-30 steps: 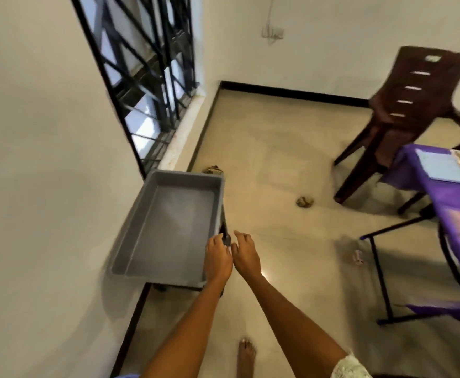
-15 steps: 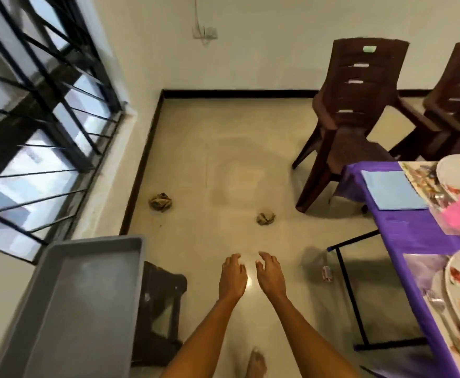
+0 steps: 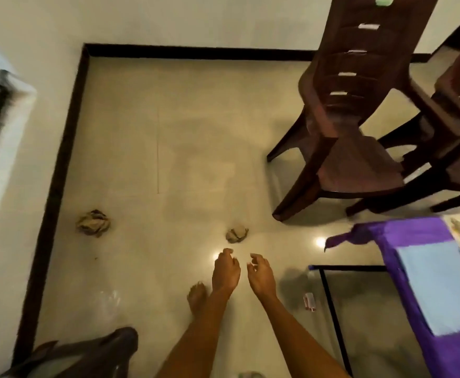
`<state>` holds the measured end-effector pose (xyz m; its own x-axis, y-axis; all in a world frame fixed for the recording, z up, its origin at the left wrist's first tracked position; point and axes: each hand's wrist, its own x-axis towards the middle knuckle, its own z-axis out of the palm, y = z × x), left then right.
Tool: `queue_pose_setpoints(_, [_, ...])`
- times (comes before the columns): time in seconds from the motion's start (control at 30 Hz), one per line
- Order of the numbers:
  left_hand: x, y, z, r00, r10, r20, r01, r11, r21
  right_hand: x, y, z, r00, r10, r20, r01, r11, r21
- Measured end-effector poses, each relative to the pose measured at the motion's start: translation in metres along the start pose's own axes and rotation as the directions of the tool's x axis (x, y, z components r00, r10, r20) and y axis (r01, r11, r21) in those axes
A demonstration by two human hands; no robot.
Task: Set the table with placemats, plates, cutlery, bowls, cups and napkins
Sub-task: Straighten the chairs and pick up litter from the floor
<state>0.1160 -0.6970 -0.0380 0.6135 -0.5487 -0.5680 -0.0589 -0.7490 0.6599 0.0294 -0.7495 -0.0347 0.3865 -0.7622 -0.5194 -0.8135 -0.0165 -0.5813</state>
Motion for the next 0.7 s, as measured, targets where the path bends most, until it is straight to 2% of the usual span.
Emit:
queue_pose_setpoints(0.17, [0.141,-0.024,0.035,0.995,-0.057,0.078,0.059,0.998,-0.019,0.147,0.022,0.039,0.984,0.178,-0.031,-0.175,0.981,0.079])
queue_pose_setpoints(0.3, [0.259,-0.062,0.072,0.981,-0.064,0.184,0.058,0.998,0.038,0.265,0.06,0.087,0.977,0.214,0.0,-0.213,0.973,0.085])
queue_pose_setpoints(0.43, [0.367,-0.108,0.115,0.969,-0.109,0.221,0.094,0.993,0.076,0.366,0.109,0.137,0.972,0.237,0.013,-0.237,0.965,0.111])
queue_pose_setpoints(0.5, [0.406,-0.132,0.138,0.954,-0.157,0.256,0.143,0.987,0.069,0.403,0.139,0.161,0.972,0.233,0.04,-0.235,0.971,0.048])
queue_pose_setpoints(0.57, [0.432,-0.158,0.16,0.923,-0.224,0.313,0.24,0.971,-0.013,0.429,0.164,0.179,0.967,0.242,0.076,-0.242,0.97,0.0])
queue_pose_setpoints(0.7, [0.44,-0.186,0.189,0.847,-0.358,0.393,0.446,0.881,-0.158,0.455,0.195,0.201,0.947,0.259,0.191,-0.268,0.963,0.025])
